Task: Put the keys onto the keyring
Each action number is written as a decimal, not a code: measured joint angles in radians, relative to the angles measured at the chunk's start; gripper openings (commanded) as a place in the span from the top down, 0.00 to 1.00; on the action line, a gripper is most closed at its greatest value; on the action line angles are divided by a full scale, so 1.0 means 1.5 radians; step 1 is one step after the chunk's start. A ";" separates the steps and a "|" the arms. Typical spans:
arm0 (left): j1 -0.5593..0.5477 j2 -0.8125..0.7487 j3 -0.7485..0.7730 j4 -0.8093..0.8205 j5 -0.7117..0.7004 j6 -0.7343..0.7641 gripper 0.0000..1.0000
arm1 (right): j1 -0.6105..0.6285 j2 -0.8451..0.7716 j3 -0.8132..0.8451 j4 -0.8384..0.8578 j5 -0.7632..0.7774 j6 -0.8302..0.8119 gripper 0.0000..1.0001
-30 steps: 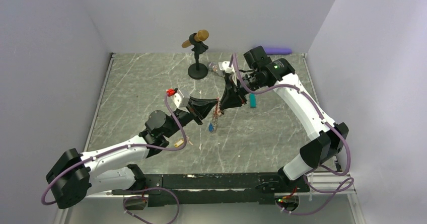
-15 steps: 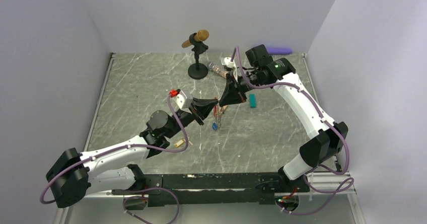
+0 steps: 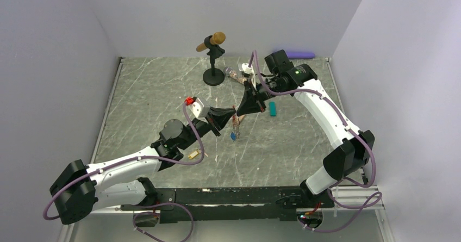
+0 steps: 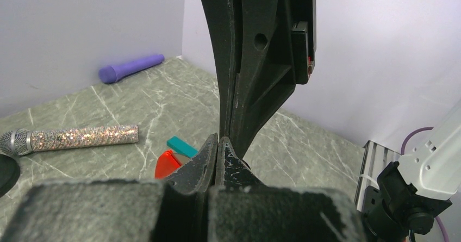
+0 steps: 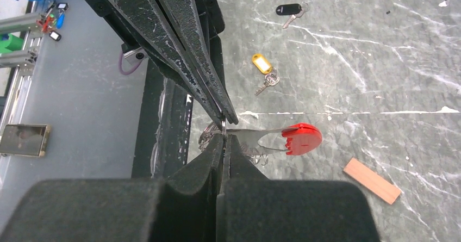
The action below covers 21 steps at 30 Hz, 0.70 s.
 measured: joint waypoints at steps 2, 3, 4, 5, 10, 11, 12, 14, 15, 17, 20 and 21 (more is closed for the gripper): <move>0.000 0.000 0.000 0.000 0.000 0.000 1.00 | 0.000 0.000 0.000 -0.001 0.000 -0.002 1.00; 0.000 0.000 0.000 -0.001 0.000 0.000 0.93 | 0.000 0.000 0.000 -0.001 0.001 -0.004 1.00; 0.000 0.000 0.000 -0.001 0.003 0.000 0.81 | 0.000 0.000 0.000 -0.004 0.001 -0.007 1.00; 0.000 0.000 0.000 -0.003 0.006 0.001 0.64 | 0.000 0.000 0.001 -0.007 0.002 -0.012 1.00; 0.016 -0.035 0.000 -0.044 0.053 0.035 0.38 | 0.004 0.003 0.022 -0.052 0.038 -0.052 1.00; 0.021 -0.047 0.000 -0.058 0.066 0.045 0.37 | 0.006 0.003 0.027 -0.062 0.048 -0.061 1.00; 0.033 -0.067 0.007 -0.096 0.094 0.063 0.37 | 0.009 0.005 0.036 -0.075 0.063 -0.073 1.00; 0.053 -0.091 0.031 -0.164 0.139 0.106 0.31 | 0.014 0.006 0.053 -0.101 0.092 -0.096 1.00; 0.062 -0.096 0.051 -0.202 0.160 0.127 0.20 | 0.019 0.007 0.063 -0.115 0.107 -0.108 1.00; 0.076 -0.091 0.114 -0.297 0.204 0.186 0.03 | 0.033 0.011 0.083 -0.139 0.137 -0.128 1.00; 0.081 -0.059 0.211 -0.423 0.252 0.259 0.01 | 0.065 0.019 0.105 -0.168 0.189 -0.152 1.00; 0.081 -0.047 0.234 -0.452 0.263 0.278 0.01 | 0.074 0.023 0.111 -0.178 0.203 -0.159 1.00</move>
